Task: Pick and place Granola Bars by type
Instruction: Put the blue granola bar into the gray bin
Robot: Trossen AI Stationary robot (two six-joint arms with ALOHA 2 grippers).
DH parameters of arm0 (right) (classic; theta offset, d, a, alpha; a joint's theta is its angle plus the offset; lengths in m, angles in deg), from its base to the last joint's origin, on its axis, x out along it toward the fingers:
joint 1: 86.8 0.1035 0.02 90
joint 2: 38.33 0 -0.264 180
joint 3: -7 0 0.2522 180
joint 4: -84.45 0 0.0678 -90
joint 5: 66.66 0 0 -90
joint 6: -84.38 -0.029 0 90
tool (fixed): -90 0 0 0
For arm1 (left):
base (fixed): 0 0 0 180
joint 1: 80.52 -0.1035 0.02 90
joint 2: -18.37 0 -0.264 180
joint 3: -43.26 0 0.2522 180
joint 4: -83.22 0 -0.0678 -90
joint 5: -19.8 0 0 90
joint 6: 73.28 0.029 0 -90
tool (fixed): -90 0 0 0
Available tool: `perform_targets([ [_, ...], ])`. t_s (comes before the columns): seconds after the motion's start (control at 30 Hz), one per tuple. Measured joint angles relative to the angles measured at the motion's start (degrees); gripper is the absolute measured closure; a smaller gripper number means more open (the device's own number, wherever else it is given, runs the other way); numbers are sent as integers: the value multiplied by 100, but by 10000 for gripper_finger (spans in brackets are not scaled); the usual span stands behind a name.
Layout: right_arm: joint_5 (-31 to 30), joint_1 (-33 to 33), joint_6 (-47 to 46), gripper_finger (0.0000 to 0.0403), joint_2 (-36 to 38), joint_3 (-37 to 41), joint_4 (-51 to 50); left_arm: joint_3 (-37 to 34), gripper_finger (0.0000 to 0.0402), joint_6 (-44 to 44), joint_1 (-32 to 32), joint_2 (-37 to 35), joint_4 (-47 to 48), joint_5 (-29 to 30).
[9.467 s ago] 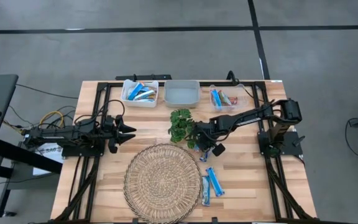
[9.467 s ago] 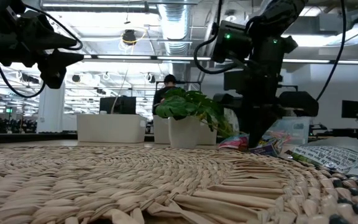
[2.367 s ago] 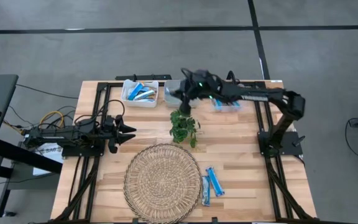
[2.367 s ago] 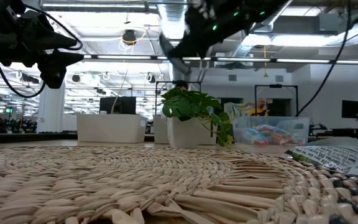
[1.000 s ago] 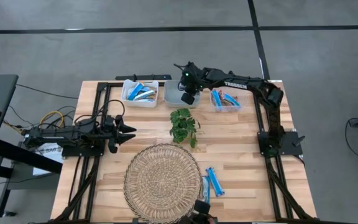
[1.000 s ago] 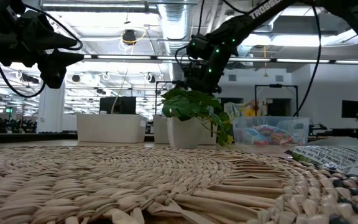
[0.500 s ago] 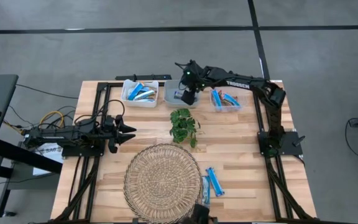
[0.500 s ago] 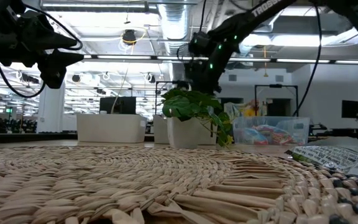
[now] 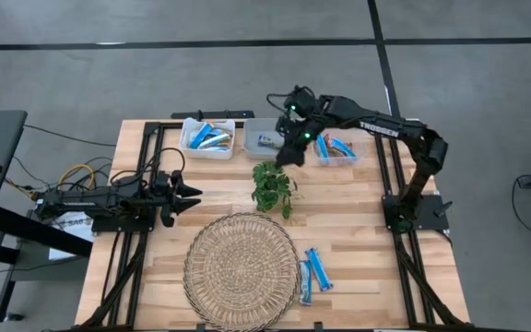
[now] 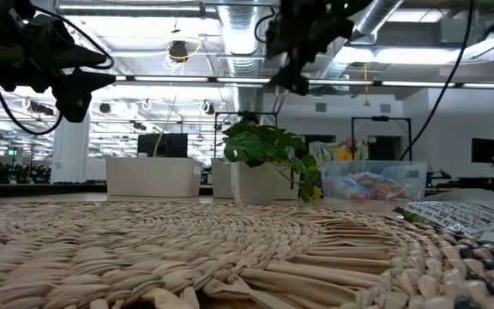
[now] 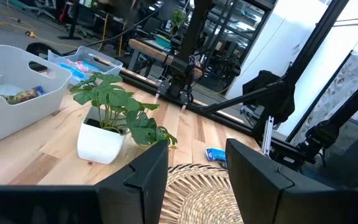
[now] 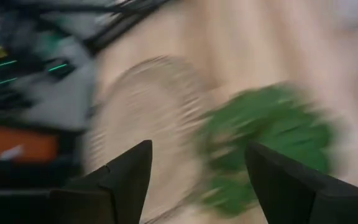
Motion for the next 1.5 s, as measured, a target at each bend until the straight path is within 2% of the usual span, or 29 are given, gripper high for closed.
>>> perform_targets([
  [0.13, 952, 231, 0, 154, 154, 0, -844, -1, 248, 1, 0, 1, 0, -1],
  [0.23, 971, 505, 42, 154, 177, 0, -1541, -2, 248, -1, 0, 2, 0, -1],
  [0.33, 681, 814, 304, 154, 173, 0, -2231, 0, 248, -1, 0, 0, 0, -1],
  [0.4, 266, 1039, 360, 154, 149, 20, -2551, -1, 248, 1, 0, 2, 0, -1],
  [0.57, -674, 1663, 156, 154, 140, 371, -2767, -1, 248, -1, 0, 2, -1, -1],
  [0.77, -1181, 2408, -569, 154, 138, 974, -2600, -2, 248, -1, 0, 2, 0, -1],
  [0.97, -1616, 3109, -1667, 154, 134, 1691, -2092, 0, 248, 1, 0, 2, 0, -1],
  [1.3, -2054, 4006, -4181, 154, 134, 2745, -317, -2, 248, 1, 0, 1, 0, -1],
  [1.5, -2447, 4355, -5331, 154, 133, 3009, 250, -2, 248, 0, 0, 1, 0, -1],
])
